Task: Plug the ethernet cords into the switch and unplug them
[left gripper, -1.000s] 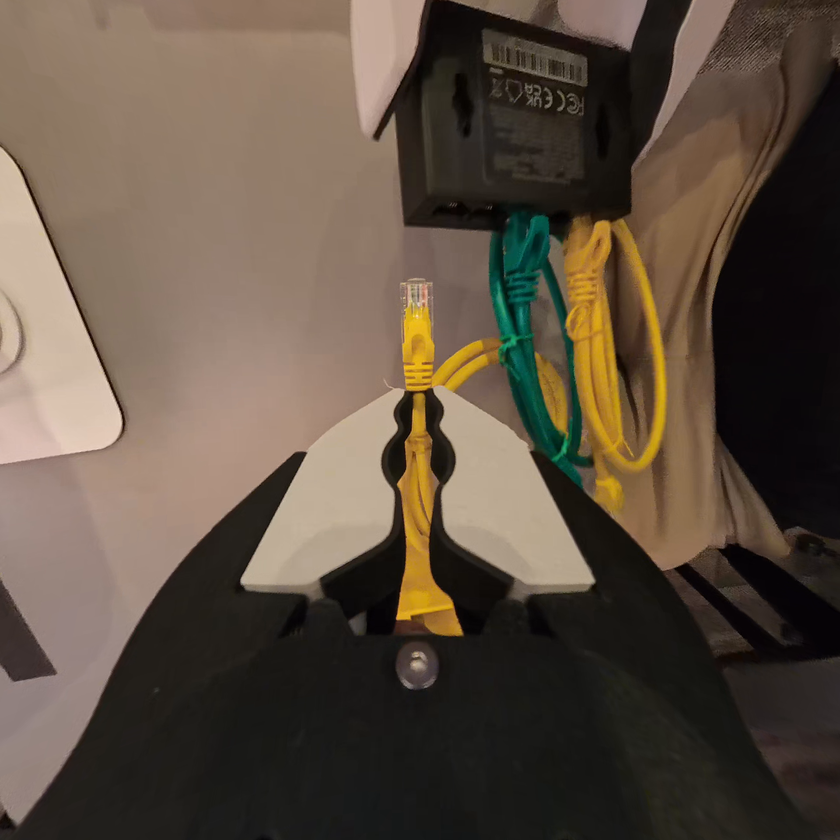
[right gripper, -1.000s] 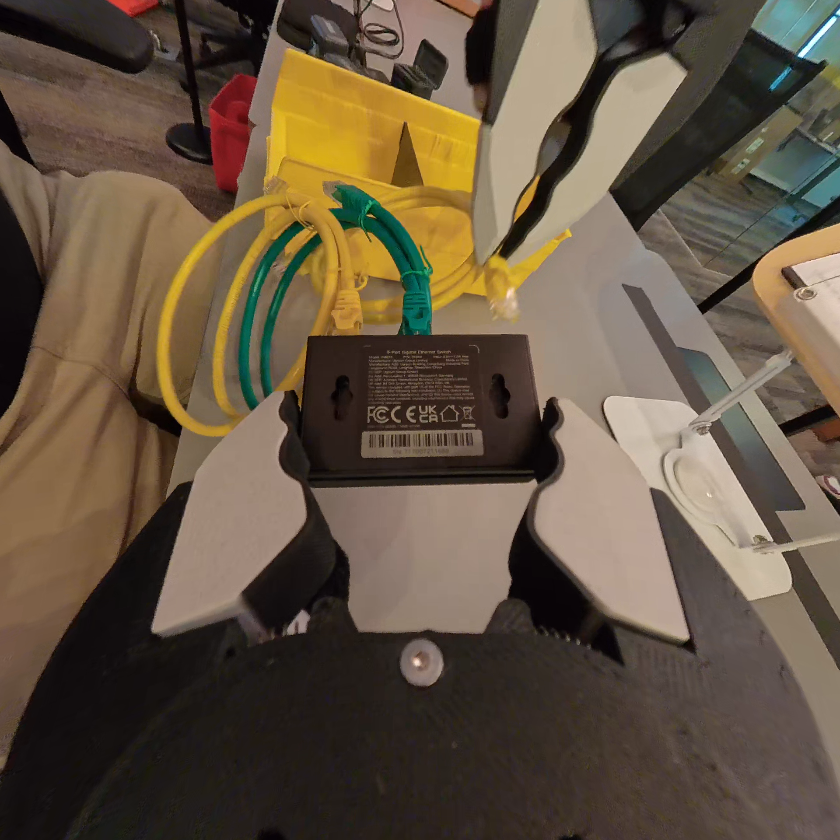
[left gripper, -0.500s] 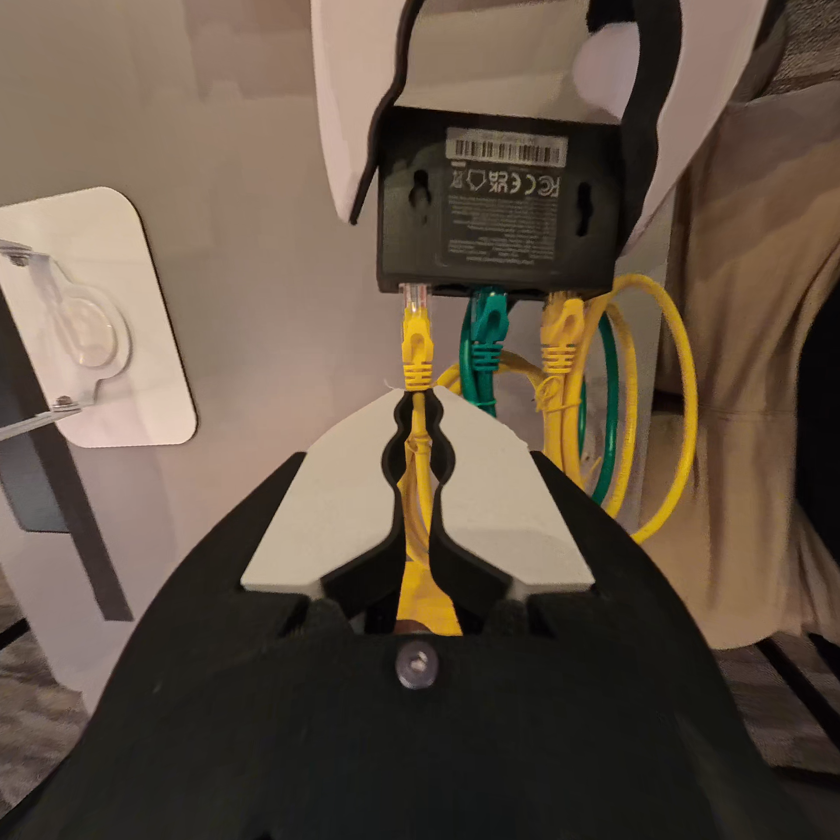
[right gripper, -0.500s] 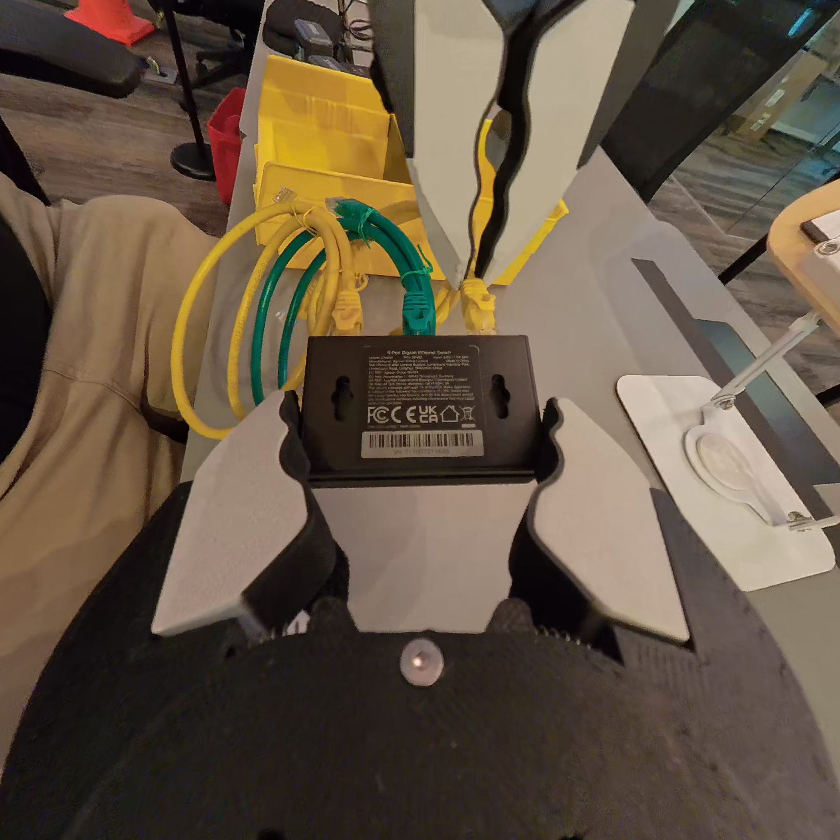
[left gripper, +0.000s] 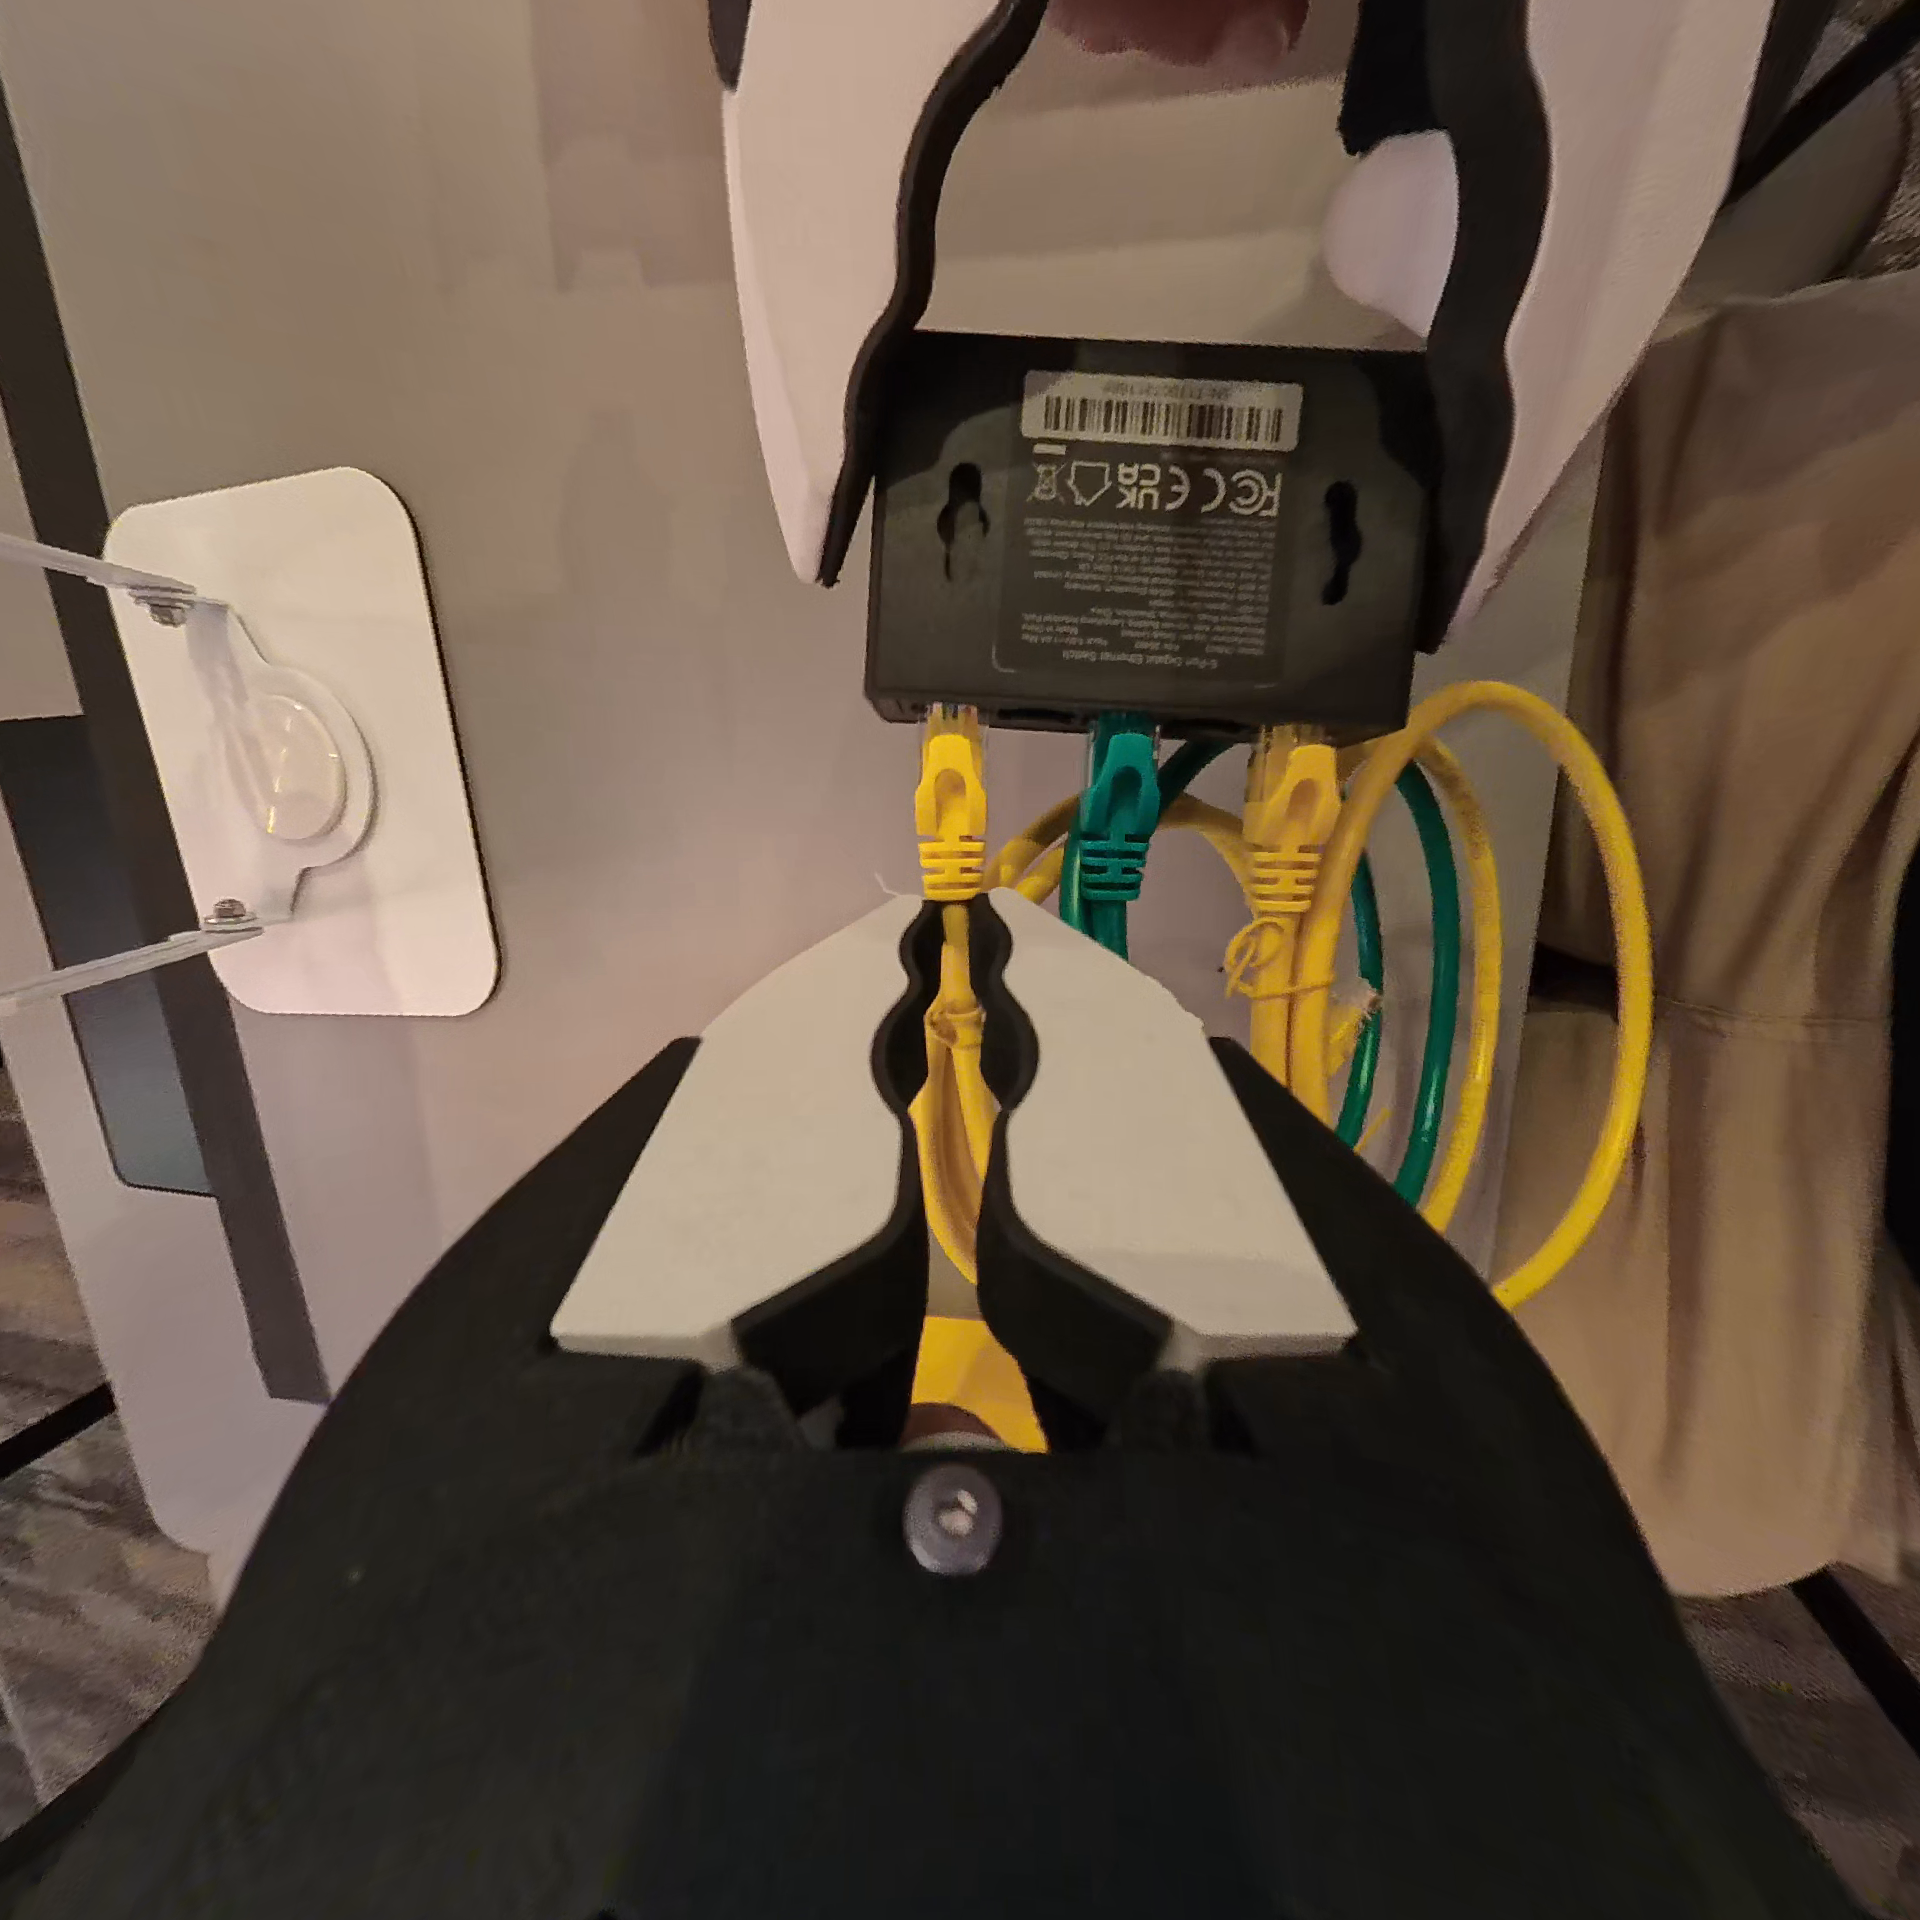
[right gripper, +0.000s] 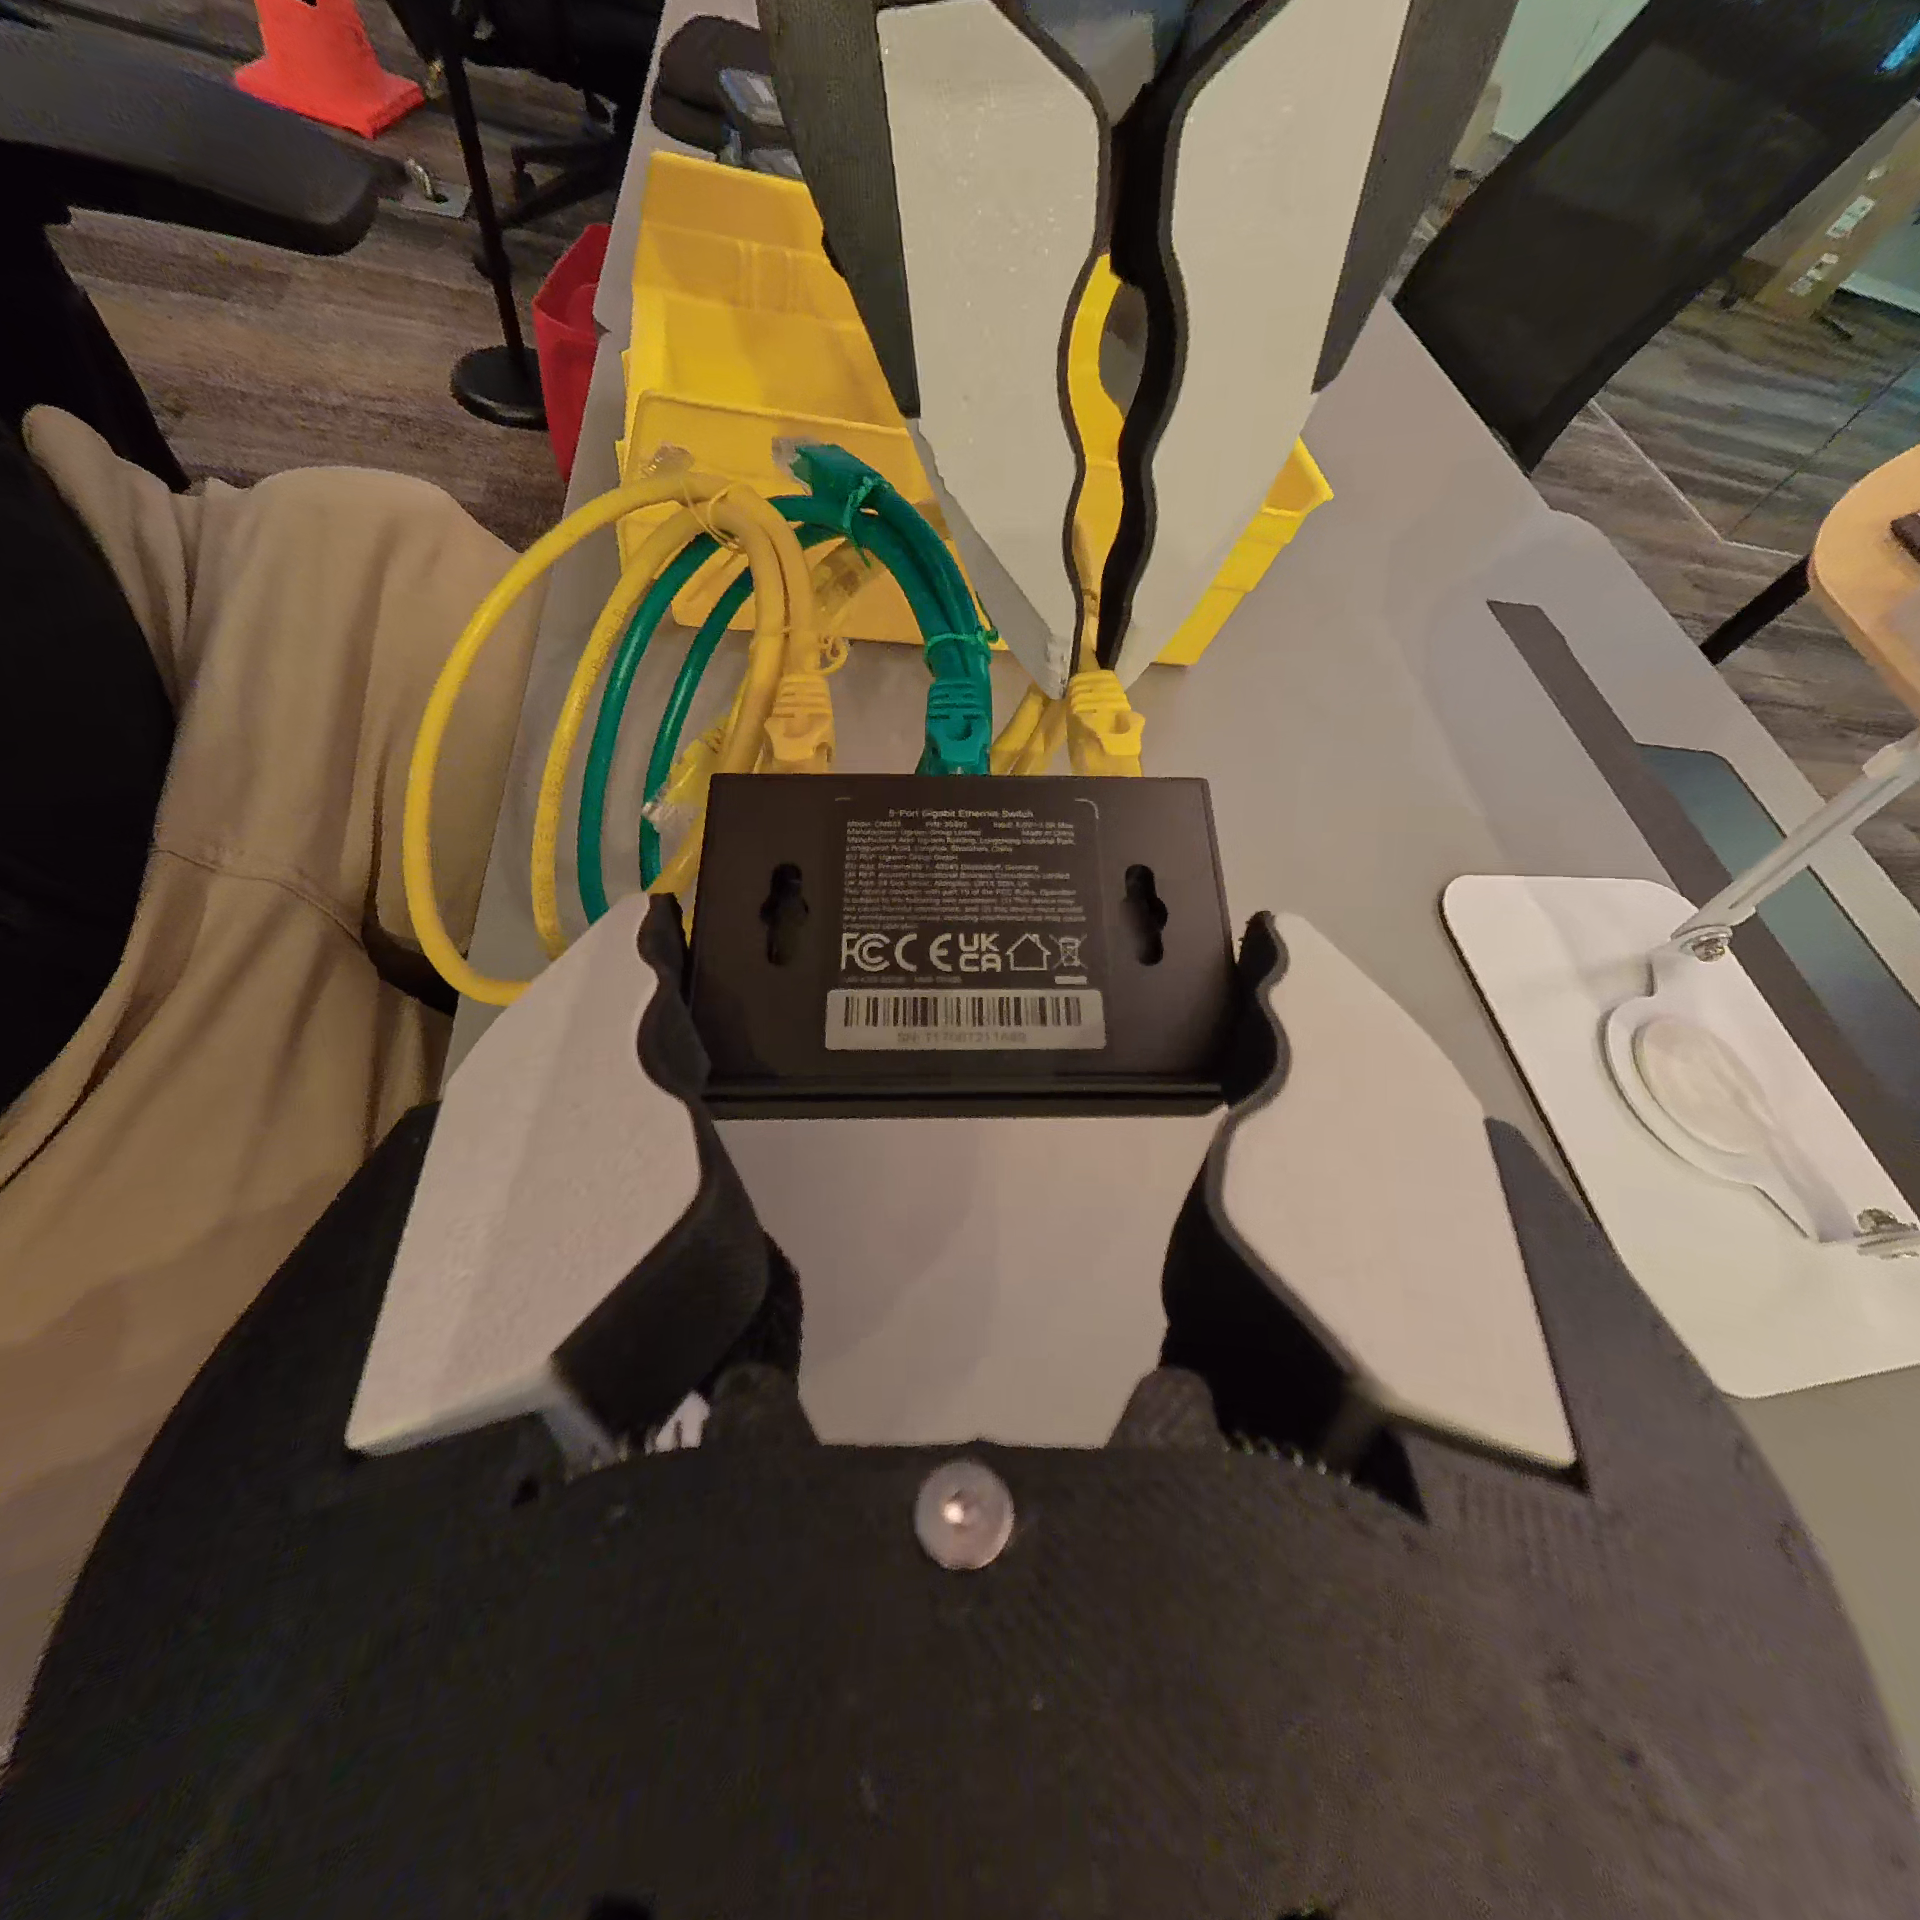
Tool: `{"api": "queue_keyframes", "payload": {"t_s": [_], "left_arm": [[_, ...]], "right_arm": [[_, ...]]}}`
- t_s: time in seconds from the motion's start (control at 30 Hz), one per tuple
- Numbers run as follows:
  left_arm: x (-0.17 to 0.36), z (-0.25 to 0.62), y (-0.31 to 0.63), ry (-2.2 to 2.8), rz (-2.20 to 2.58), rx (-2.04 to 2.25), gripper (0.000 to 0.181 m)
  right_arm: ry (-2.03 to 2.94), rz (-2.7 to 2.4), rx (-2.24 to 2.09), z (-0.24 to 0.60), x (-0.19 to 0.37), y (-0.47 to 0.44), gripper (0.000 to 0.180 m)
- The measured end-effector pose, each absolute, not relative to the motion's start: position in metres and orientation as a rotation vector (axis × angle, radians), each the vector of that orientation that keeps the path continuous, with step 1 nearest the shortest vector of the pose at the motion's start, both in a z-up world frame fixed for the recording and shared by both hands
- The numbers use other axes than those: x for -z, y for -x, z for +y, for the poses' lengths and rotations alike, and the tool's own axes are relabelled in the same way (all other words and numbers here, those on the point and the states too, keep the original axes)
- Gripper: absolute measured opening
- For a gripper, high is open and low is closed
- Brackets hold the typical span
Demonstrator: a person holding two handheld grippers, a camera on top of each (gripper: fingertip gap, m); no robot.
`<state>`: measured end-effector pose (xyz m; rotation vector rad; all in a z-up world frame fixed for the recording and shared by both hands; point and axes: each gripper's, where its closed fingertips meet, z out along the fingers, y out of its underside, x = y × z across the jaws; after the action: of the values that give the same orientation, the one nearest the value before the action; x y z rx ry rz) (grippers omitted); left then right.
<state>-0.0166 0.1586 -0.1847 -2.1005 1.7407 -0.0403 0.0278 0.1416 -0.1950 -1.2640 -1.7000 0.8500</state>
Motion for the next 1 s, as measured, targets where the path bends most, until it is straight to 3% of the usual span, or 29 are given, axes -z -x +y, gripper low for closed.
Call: {"api": "queue_keyframes", "payload": {"t_s": [0.53, 0.77, 1.0], "left_arm": [[0.187, 0.164, 0.023, 2.049, 1.707, -0.065, 0.005], [0.132, 0.179, 0.039, 1.997, 1.413, 0.035, 0.021], [0.096, 0.173, 0.09, 1.936, 1.133, 0.03, 0.016]], "right_arm": [[1.293, -1.761, -0.74, 0.143, 0.197, -0.019, 0.099], [1.348, -1.681, -0.653, 0.154, 0.174, -0.038, 0.099], [1.418, -1.509, -0.568, 0.181, 0.137, -0.078, 0.099]]}}
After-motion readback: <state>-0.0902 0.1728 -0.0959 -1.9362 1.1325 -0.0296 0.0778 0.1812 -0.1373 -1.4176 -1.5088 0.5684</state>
